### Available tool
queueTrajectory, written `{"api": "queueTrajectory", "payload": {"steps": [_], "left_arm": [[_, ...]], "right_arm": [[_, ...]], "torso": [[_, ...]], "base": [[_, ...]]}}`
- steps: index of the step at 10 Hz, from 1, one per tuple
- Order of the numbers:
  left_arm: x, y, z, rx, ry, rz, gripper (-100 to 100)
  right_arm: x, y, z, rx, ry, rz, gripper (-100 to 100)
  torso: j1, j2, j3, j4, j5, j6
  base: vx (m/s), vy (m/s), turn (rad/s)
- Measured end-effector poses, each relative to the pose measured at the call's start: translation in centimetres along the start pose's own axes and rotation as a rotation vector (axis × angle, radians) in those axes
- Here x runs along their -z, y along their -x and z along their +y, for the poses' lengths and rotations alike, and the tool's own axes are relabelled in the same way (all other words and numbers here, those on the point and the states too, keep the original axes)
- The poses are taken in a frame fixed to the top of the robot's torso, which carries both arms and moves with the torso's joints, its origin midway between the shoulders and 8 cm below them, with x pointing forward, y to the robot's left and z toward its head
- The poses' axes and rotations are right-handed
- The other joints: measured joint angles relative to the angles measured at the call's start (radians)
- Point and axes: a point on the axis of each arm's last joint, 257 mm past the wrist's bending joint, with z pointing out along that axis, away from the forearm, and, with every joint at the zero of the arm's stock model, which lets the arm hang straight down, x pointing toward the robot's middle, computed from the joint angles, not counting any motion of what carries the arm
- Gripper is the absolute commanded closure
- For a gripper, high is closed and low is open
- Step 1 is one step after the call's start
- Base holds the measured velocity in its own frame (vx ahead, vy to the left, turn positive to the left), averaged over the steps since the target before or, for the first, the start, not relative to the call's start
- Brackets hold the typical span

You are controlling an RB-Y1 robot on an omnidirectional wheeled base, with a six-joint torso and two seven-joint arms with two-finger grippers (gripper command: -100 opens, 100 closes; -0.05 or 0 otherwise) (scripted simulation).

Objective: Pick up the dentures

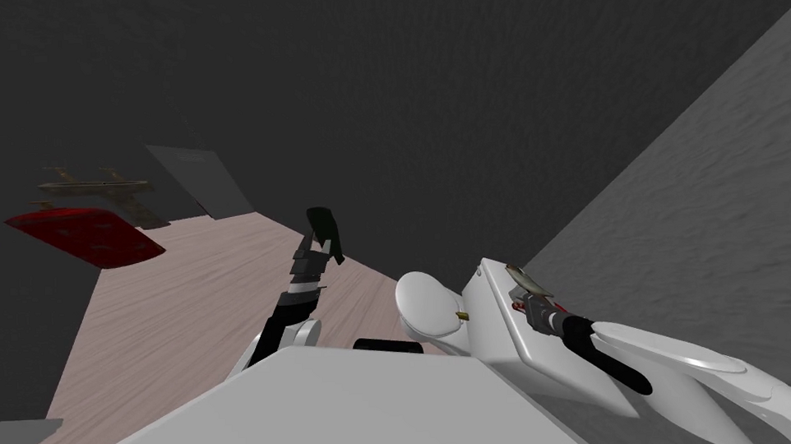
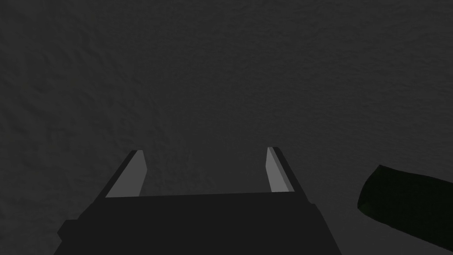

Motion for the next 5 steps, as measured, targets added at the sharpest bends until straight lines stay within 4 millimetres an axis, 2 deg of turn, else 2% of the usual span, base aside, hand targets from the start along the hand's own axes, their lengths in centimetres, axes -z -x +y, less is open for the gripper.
{"api": "queueTrajectory", "payload": {"steps": [5], "left_arm": [[0.00, 0.00, 0.00, 0.000, 0.000, 0.000, 0]], "right_arm": [[0.53, 1.23, 0.16, 0.033, 0.006, -0.035, 100]], "torso": [[0.001, -0.001, -0.001, 0.000, 0.000, 0.001]], "base": [[0.038, 0.008, -0.072]]}}
